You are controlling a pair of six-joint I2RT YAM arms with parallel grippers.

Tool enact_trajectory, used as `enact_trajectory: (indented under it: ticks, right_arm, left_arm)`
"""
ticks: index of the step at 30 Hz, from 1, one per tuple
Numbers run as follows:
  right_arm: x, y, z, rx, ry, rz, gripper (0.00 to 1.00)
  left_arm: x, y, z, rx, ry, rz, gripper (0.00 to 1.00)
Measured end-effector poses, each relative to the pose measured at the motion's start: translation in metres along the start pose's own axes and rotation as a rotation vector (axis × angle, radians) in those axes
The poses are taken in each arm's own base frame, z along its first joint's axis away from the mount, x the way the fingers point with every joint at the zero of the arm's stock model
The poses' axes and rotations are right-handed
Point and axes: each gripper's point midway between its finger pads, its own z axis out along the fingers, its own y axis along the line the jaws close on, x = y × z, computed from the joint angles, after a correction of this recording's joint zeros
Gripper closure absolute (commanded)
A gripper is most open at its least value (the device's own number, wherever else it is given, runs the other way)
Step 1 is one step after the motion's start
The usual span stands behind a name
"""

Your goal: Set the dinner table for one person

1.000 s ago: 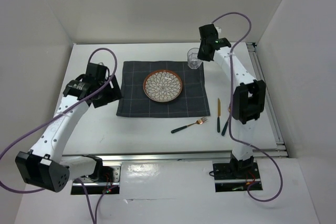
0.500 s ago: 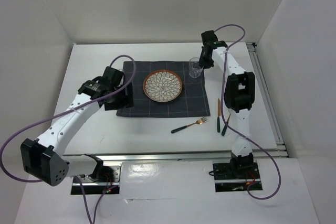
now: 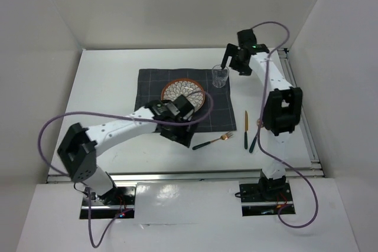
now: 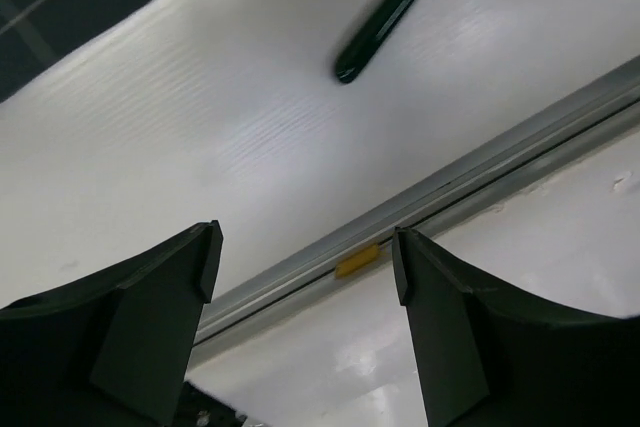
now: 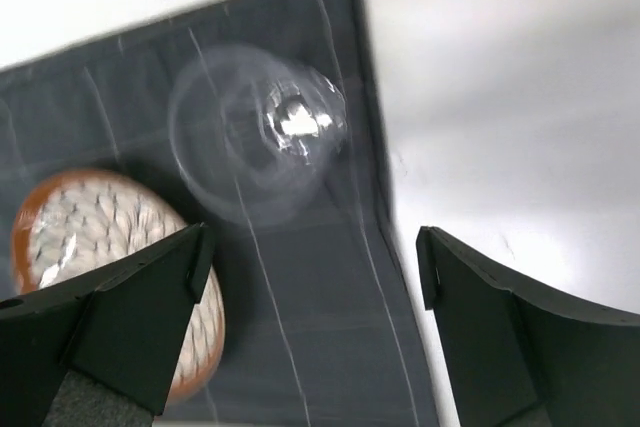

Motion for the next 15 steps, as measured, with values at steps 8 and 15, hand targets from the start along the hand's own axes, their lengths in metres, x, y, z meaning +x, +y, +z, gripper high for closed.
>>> enact_trajectory:
  ticks: [8,15]
  right_arm:
    - [0.025,-0.104,-0.119,0.031,-0.135,0.167,0.05]
    - [0.109,-0.138,-0.125,0.093,-0.041,0.253,0.05]
  left_arm:
    - [-0.017,-0.048,0.069,-0.034,0.049,0.215,0.20]
    - [-0.032,-0.053,0.104,-0.061,0.050,0.301,0.31]
